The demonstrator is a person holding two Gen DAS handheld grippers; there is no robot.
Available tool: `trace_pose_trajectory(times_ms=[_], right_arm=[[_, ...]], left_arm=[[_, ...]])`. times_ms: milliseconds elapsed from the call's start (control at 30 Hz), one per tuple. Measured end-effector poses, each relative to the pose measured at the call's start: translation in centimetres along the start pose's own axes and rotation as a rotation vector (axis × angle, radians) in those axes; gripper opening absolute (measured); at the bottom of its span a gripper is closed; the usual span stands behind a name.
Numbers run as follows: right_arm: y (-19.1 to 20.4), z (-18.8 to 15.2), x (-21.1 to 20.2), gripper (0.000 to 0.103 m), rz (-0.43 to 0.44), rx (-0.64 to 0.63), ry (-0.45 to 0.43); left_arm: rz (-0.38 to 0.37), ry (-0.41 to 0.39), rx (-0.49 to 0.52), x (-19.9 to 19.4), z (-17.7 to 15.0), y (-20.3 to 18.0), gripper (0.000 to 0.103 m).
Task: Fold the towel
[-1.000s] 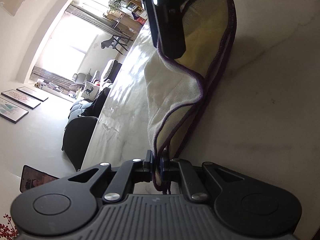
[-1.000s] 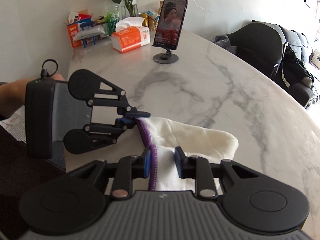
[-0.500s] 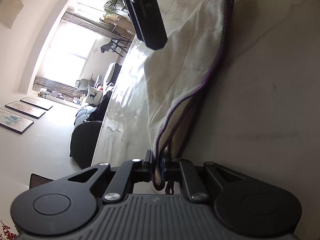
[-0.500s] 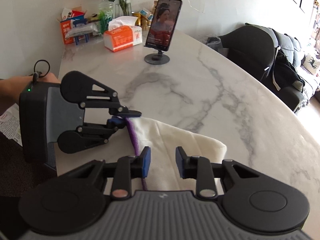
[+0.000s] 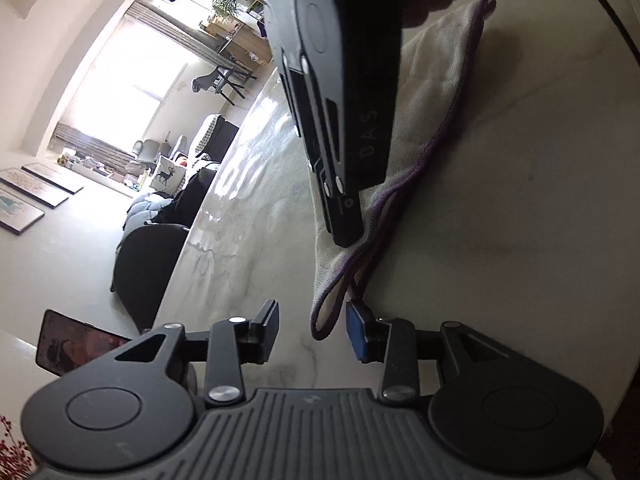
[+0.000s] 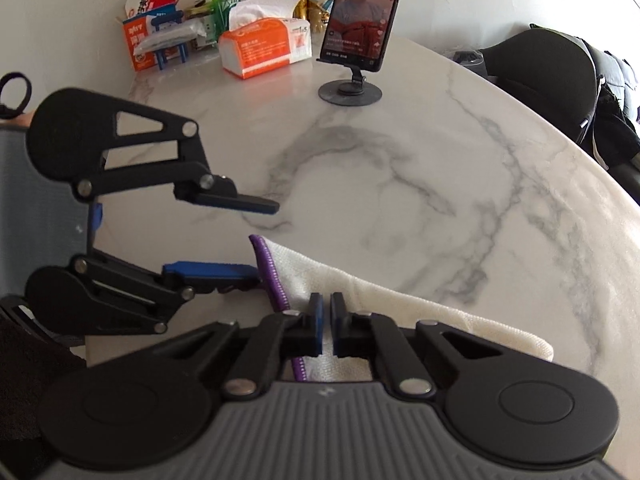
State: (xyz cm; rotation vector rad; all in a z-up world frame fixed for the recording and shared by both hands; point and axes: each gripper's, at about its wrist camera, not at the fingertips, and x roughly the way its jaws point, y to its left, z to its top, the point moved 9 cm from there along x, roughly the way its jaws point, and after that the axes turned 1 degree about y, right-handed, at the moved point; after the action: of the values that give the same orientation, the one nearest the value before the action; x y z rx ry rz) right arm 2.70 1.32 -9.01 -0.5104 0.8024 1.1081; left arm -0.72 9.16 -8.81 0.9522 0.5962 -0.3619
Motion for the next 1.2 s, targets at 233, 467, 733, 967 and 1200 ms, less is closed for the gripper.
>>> trace_pose_trajectory(times_ms=[233, 467, 733, 967, 1200], right_arm=[[0.2, 0.2, -0.5, 0.008, -0.004, -0.004, -0.001], [-1.0, -0.2, -5.0, 0.013, -0.045, 0.018, -0.041], [-0.3, -5.9, -7.0, 0.012, -0.049, 0.004, 0.082], [0.8, -8.4, -10.7, 0.019, -0.116, -0.062, 0.021], [0.8, -9.7, -11.9, 0.048, -0.189, -0.118, 0.019]], left_arm=[[-0.064, -0.082, -0.333, 0.9, 1.3, 5.6, 0.032], [-0.152, -0.058, -0.407, 2.1, 2.7, 5.3, 0.014], [-0.232, -0.107, -0.359, 2.2, 4.8, 2.1, 0.014], [-0.23, -0.122, -0.355, 2.3, 5.1, 1.7, 0.014], [-0.249, -0.137, -0.331, 2.0, 5.9, -0.1, 0.014]])
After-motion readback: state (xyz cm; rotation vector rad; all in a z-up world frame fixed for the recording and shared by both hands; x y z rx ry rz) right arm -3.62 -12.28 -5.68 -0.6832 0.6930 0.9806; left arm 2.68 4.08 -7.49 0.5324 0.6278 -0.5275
